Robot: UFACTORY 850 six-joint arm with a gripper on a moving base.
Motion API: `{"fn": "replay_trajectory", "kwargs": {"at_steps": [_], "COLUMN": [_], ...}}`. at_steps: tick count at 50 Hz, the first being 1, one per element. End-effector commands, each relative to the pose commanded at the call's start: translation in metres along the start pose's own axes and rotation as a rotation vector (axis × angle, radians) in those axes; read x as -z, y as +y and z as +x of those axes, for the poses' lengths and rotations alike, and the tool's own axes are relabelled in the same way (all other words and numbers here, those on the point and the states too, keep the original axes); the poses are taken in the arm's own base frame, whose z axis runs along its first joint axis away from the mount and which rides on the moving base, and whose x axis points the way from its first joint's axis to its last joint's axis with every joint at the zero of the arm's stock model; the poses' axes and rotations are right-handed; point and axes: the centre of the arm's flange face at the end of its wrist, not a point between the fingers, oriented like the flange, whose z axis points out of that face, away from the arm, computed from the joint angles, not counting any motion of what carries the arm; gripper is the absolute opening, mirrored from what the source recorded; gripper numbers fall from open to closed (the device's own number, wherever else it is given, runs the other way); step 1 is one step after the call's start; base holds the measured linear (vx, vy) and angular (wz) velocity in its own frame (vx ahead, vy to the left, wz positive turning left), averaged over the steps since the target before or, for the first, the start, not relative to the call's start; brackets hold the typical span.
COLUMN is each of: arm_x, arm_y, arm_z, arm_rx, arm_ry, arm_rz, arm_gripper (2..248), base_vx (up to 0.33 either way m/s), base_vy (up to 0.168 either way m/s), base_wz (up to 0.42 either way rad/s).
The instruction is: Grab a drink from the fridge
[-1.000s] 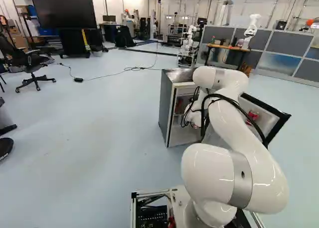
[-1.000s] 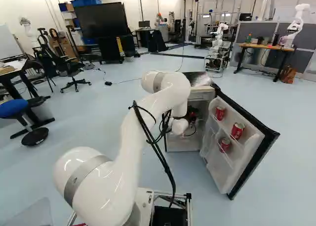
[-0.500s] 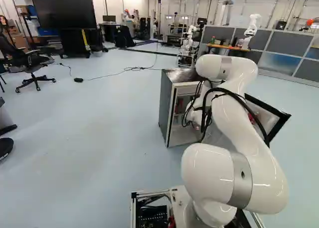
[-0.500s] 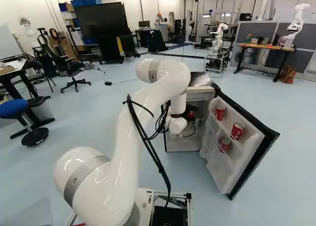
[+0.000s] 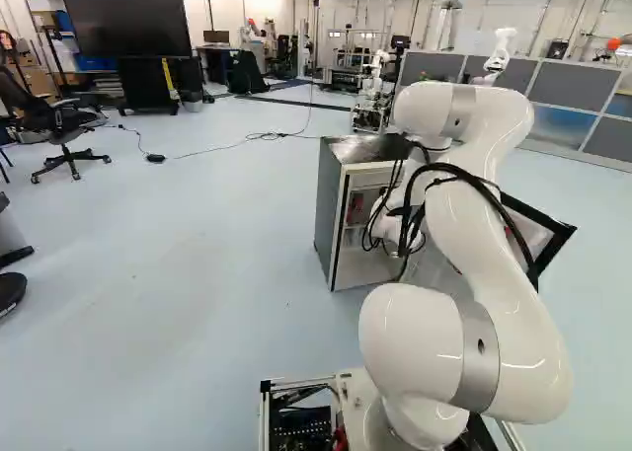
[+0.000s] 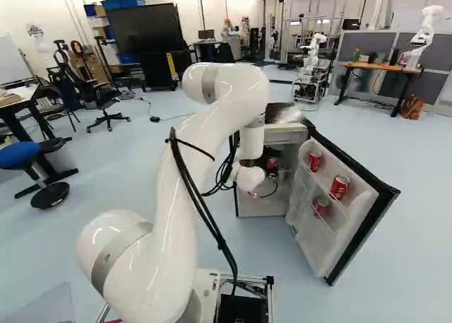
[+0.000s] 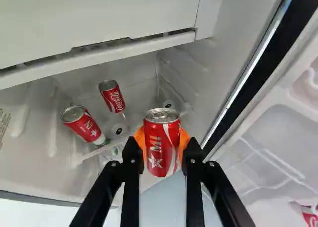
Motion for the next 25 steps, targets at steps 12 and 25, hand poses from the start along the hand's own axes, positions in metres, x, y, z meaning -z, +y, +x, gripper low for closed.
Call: {"fn": "replay_trajectory", "kwargs": {"at_steps": [12, 25], "arm_x": [0.032, 0.068], "arm_y": [0.000, -0.001], "arm_z": [0.006, 0.013], "arm_rx": [-0.001, 0.000], "arm_ry": [-0.014, -0.021], "arm_rz": [0.000, 0.000], "arm_gripper": [88, 88], "base_vx": [0.000, 0.000], "base_vy": [0.000, 0.000], "base_wz": [0.000, 0.000]}}
